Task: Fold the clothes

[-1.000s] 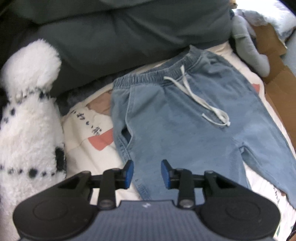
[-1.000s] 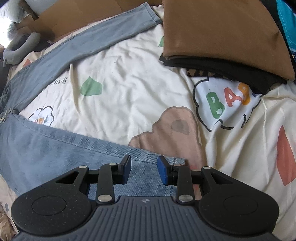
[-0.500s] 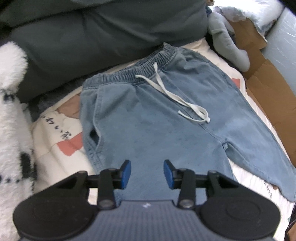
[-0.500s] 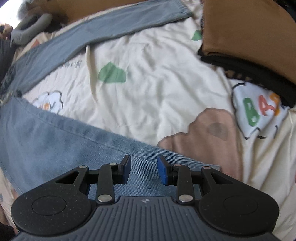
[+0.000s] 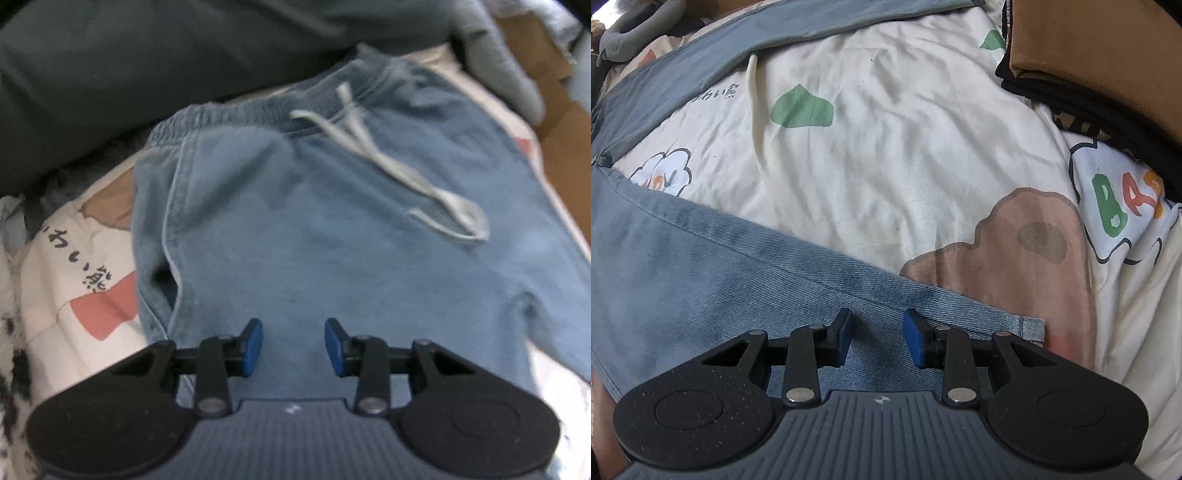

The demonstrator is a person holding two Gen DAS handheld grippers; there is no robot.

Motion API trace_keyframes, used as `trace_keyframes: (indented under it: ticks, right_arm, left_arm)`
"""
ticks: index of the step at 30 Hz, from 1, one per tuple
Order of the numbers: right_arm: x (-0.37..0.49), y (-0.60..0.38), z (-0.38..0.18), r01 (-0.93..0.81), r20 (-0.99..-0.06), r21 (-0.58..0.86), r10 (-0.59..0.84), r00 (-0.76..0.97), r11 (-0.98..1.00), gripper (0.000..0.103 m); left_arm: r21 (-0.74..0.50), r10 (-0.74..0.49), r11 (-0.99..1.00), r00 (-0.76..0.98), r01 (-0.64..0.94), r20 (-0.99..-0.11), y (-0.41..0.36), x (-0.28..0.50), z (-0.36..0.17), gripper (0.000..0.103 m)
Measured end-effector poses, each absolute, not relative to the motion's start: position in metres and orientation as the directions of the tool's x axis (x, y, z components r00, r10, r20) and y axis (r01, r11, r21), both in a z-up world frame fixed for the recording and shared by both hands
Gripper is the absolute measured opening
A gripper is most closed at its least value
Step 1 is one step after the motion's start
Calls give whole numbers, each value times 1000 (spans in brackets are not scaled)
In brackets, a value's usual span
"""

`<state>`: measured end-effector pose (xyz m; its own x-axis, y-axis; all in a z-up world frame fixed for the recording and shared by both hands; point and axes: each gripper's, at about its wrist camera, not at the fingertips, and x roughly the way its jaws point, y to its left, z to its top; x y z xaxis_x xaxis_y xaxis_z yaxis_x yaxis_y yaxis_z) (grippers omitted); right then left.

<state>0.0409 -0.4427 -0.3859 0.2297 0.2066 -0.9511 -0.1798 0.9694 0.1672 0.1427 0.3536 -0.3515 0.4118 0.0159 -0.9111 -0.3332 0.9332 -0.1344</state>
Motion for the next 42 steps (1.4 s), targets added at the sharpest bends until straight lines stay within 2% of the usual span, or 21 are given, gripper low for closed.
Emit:
trace_keyframes:
  ticks: [6, 8, 14, 18, 19, 20, 22, 26, 31, 32, 35, 39, 42]
  right_arm:
    - [44, -446, -386, -163, -952, 189, 221, 211, 968, 37]
    - [44, -447, -386, -165, -951, 194, 227, 210, 967, 37]
    - [43, -446, -386, -175, -951, 189, 225, 211, 966, 37]
    - [44, -445, -386, -179, -953, 185, 221, 207, 966, 37]
    - [44, -445, -386, -180, -954, 184, 220, 206, 966, 37]
    - [44, -444, -386, -181, -954, 183, 219, 205, 966, 37]
    - [44, -444, -386, -184, -955, 180, 217, 202, 966, 37]
    - [45, -443, -386, -189, -956, 178, 216, 199, 966, 37]
    - [48, -442, -387, -189, -960, 178, 212, 180, 966, 36]
    - [49, -442, -386, -189, -962, 176, 209, 177, 966, 36]
    - [48, -439, -386, -200, -964, 164, 201, 176, 966, 36]
    - [48, -440, -386, -201, -963, 168, 205, 176, 965, 36]
    - [49, -440, -386, -207, -963, 168, 205, 173, 964, 36]
  left_arm:
    - [-137, 64, 904, 444, -405, -894, 376, 162, -363, 39]
    - [-113, 105, 892, 444, -438, -890, 382, 170, -360, 28]
    - [-148, 117, 857, 465, -494, -878, 403, 191, -355, 27]
    - [-109, 146, 861, 447, -497, -882, 406, 208, -355, 27]
    - [-106, 156, 849, 438, -518, -885, 409, 211, -356, 22]
    - [-102, 167, 834, 426, -541, -889, 414, 214, -357, 13]
    - [-74, 206, 802, 390, -592, -898, 422, 217, -358, 3]
    - [-99, 204, 750, 371, -654, -906, 441, 218, -359, 3]
    - [-80, 182, 751, 322, -655, -929, 441, 222, -353, 3]
    - [-84, 170, 749, 312, -658, -935, 440, 222, -350, 5]
    - [-103, 124, 790, 322, -604, -938, 434, 220, -335, 10]
    - [-139, 67, 816, 331, -560, -941, 438, 221, -324, 11]
    - [-117, 90, 820, 327, -561, -941, 445, 225, -327, 10]
